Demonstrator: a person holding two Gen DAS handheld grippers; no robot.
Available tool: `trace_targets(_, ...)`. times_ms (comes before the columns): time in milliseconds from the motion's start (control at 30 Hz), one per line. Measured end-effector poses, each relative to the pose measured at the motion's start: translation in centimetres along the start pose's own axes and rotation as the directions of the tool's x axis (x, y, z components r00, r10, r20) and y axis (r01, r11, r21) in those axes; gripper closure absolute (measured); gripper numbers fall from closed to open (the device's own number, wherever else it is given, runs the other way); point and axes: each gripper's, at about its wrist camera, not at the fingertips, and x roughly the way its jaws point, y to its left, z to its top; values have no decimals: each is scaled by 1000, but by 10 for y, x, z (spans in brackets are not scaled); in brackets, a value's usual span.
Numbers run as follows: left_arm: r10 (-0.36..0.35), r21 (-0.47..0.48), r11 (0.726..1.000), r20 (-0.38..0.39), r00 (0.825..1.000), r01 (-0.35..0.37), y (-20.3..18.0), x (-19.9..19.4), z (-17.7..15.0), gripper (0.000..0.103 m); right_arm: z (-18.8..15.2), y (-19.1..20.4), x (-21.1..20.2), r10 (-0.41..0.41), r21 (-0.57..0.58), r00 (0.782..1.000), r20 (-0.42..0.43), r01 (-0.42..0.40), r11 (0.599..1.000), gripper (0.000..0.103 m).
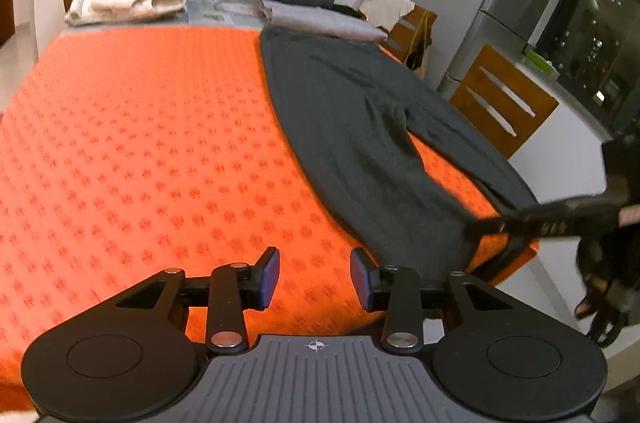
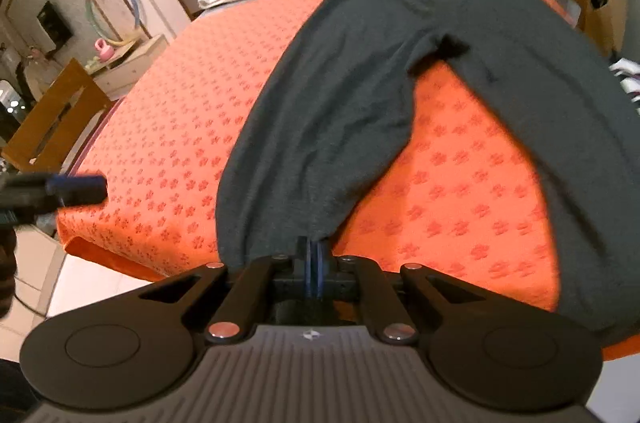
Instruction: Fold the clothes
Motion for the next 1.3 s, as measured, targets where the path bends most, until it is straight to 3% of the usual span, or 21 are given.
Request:
trace_targets(233,-53,-44,998,-38,998,51,-25,35,-12,61,13,-42,-18,-114,39,993,-24,115,993,99)
trace_targets(533,-96,-80,993,-76,993,89,-65,82,-12,62,26,-71,-5,-112,-13,989,-95,111,994,99)
trace_targets(667,-67,-97,993,-59,996,61,-75,89,-13,62,28,-78,-3,-94,-18,989,-113,92,996,99)
trace_targets(800,-31,-142,990,-38,999,26,-76,88,-14,80,28,-82,-1,-75,-22,989,-124,73,997,99)
trace_targets(1100,16,-54,998,-44,999,-19,-103,98,-5,80,28,-89,2,-41,-21,990,-137,39,999,99)
trace_targets(1300,41,-112,993,-26,999,-44,-104,105,-9,80,26,-91,1,-30,-19,990,-135,28,999,99)
